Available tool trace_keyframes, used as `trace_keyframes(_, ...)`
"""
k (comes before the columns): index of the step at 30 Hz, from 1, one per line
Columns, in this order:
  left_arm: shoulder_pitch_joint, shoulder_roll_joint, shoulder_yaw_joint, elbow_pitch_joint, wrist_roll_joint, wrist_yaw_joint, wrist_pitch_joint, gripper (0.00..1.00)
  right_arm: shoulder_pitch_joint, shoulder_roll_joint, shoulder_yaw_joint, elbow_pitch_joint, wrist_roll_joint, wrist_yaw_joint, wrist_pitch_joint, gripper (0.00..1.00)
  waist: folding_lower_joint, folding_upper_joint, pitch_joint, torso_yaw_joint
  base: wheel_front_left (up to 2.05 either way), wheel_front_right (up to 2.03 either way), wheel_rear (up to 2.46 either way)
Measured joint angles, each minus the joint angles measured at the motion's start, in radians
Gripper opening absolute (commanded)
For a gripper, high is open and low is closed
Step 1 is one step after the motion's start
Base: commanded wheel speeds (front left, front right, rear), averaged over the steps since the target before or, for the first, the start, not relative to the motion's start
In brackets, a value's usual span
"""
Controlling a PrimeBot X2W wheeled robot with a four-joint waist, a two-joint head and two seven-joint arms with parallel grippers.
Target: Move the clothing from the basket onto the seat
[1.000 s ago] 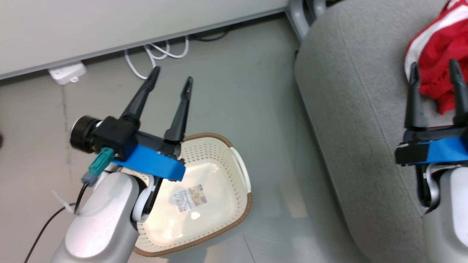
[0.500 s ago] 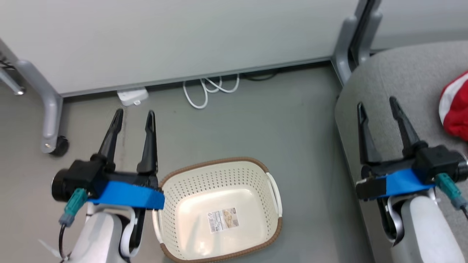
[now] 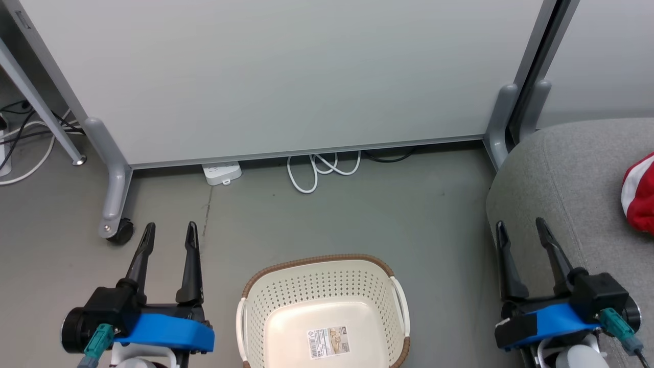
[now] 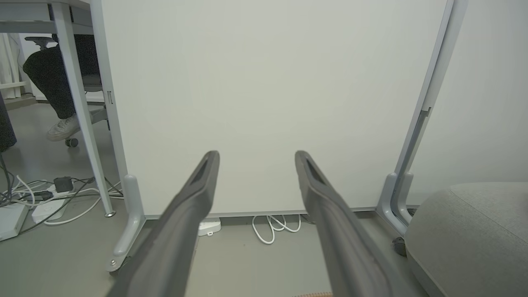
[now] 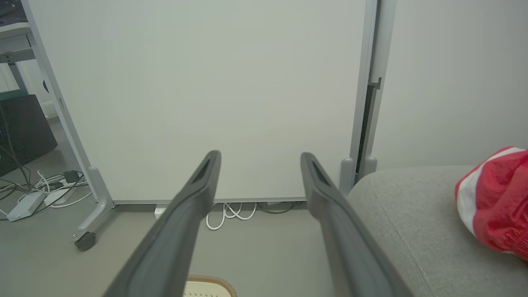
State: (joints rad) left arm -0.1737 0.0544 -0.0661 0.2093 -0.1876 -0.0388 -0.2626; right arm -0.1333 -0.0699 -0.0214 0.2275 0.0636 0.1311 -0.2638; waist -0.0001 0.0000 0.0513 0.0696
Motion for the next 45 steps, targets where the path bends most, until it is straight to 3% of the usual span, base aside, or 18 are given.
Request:
trace_keyframes(15, 0.084, -0.005, 0.017, 0.019, -0.005, -0.014, 0.000, 1.00, 0.094, 0.017, 0.003, 0.012, 0.025, 0.000, 0.000, 1.00, 0.0001, 0.0000, -0.059, 0.009, 0.00, 0.00, 0.00)
trace_keyframes(37, 0.096, -0.005, 0.008, 0.044, -0.010, -0.015, 0.000, 1.00, 0.101, 0.018, 0.007, 0.027, 0.063, 0.000, 0.000, 1.00, 0.0002, 0.0000, -0.079, 0.015, 0.00, 0.00, 0.00)
trace_keyframes(38, 0.097, -0.005, 0.008, 0.048, -0.010, -0.014, 0.000, 0.00, 0.102, 0.018, 0.007, 0.030, 0.064, 0.000, 0.000, 0.00, 0.0002, 0.0000, -0.079, 0.015, 0.00, 0.00, 0.00)
trace_keyframes(45, 0.120, -0.011, 0.006, 0.098, -0.055, -0.014, 0.025, 0.00, 0.115, 0.021, 0.002, 0.079, 0.108, 0.000, 0.019, 0.00, 0.0002, 0.0000, -0.078, 0.013, 0.00, 0.00, 0.00)
